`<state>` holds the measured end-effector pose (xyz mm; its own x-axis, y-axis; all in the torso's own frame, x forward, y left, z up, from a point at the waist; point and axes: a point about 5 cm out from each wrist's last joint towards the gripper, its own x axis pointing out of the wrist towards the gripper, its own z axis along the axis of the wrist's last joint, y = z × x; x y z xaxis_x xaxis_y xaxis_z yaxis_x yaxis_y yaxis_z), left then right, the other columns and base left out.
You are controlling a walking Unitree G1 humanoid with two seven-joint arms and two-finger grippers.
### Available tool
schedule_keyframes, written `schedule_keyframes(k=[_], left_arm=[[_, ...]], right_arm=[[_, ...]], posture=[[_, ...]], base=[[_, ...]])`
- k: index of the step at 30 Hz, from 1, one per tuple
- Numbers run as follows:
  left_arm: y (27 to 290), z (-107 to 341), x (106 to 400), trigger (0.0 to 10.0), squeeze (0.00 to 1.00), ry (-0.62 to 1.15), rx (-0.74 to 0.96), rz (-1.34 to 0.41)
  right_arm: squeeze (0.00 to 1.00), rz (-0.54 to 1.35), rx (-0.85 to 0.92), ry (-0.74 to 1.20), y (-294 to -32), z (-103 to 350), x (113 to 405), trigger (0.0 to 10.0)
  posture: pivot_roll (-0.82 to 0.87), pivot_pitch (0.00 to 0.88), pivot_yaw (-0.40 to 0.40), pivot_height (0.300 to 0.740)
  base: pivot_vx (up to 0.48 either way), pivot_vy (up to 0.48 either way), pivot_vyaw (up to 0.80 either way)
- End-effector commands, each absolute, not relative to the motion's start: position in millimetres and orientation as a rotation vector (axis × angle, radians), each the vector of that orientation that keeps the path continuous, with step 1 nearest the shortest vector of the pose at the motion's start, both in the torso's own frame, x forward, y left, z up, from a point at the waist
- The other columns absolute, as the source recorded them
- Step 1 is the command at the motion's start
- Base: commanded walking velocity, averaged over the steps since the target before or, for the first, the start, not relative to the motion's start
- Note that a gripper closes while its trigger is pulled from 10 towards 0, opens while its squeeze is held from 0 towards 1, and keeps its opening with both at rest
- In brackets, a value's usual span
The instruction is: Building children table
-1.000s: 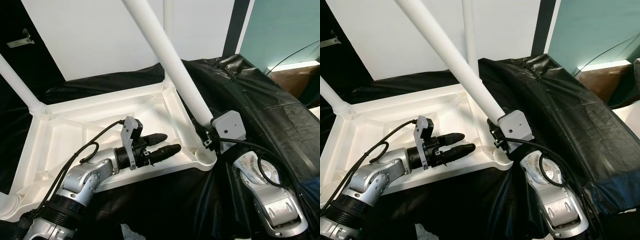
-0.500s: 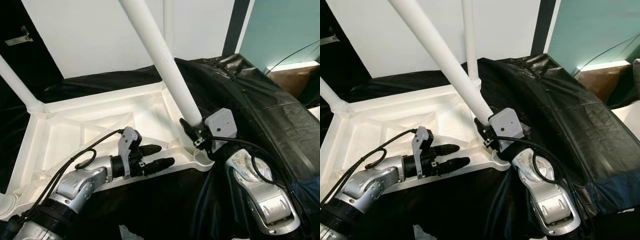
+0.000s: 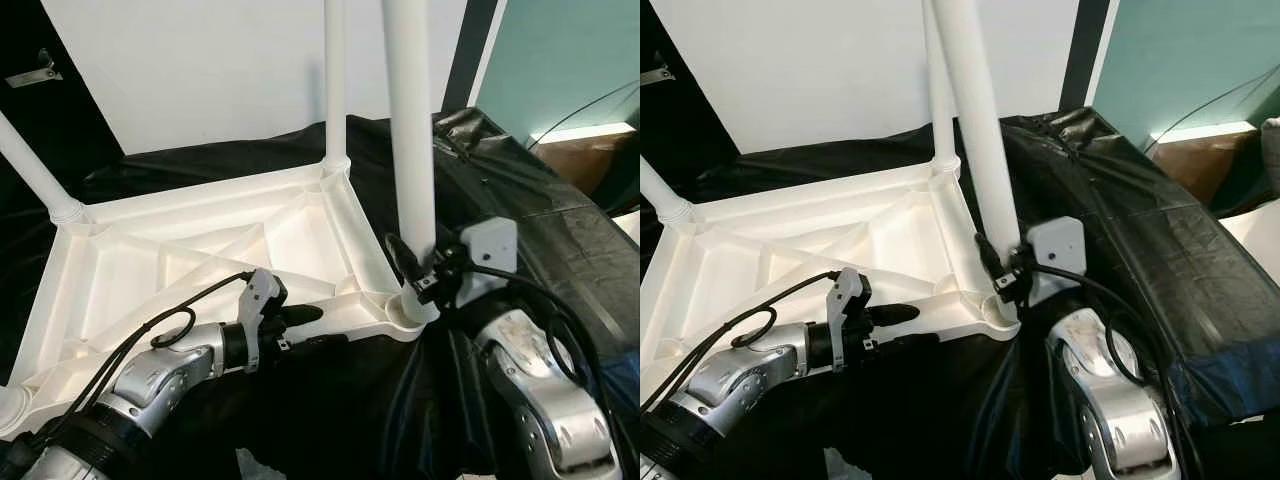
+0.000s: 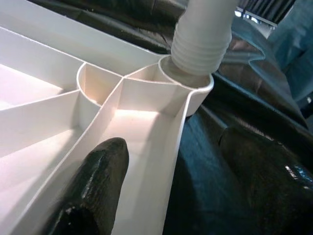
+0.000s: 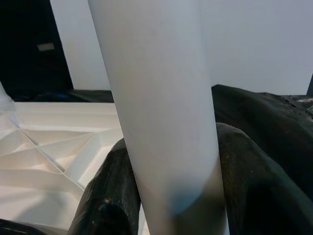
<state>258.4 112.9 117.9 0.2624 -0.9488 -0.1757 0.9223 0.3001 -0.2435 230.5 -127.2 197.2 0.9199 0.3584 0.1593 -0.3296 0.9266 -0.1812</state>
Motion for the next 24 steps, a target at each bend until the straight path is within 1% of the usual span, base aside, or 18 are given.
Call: schedule_keyframes(k=[1,6,10,13,14,15,19,21,24], left_arm=[[110.6,126.3,235.0,10.0,0.00,0.283,-0.176,-1.794],[107.3,126.7,236.9,10.0,0.00,0.269,-0.187,-1.784],[106.4,126.1,237.2,10.0,0.00,0.268,-0.187,-1.781],[106.2,125.4,237.2,10.0,0.00,0.263,-0.188,-1.762],[106.2,125.4,237.2,10.0,0.00,0.263,-0.188,-1.762],[107.8,124.5,236.5,10.0,0.00,0.263,-0.189,-1.748],[108.7,123.7,235.9,10.0,0.00,0.263,-0.191,-1.740],[109.8,123.4,235.4,10.0,0.00,0.261,-0.195,-1.730],[110.3,123.1,235.4,10.0,0.00,0.260,-0.197,-1.725]], right_arm=[[0.00,0.357,-0.139,-0.097,-128.9,179.8,232.2,10.0],[0.00,0.427,-0.136,-0.073,-120.2,172.0,235.1,10.0],[0.00,0.454,-0.150,-0.059,-117.9,167.8,238.0,10.0],[0.00,0.547,-0.211,-0.054,-109.9,163.5,245.5,10.0],[0.00,0.547,-0.211,-0.054,-109.9,163.5,245.5,10.0],[0.00,0.590,-0.249,-0.060,-106.2,162.9,245.9,10.0],[0.00,0.616,-0.265,-0.065,-104.5,163.0,244.8,10.0],[0.00,0.632,-0.338,-0.069,-108.6,159.8,238.8,10.0],[0.00,0.635,-0.361,-0.071,-110.6,158.2,236.4,10.0]], posture=[[-0.18,0.075,0.042,0.740],[-0.18,0.078,0.044,0.740],[-0.17,0.080,0.043,0.740],[-0.15,0.082,0.030,0.740],[-0.15,0.082,0.030,0.740],[-0.14,0.082,0.024,0.740],[-0.14,0.082,0.023,0.740],[-0.14,0.082,0.021,0.740],[-0.14,0.082,0.022,0.740]], base=[[0.000,0.000,0.00],[0.000,0.000,0.00],[0.000,0.000,0.00],[0.000,0.000,0.00],[0.000,0.000,0.00],[0.000,0.000,0.00],[0.000,0.000,0.00],[0.000,0.000,0.00],[0.000,0.000,0.00]])
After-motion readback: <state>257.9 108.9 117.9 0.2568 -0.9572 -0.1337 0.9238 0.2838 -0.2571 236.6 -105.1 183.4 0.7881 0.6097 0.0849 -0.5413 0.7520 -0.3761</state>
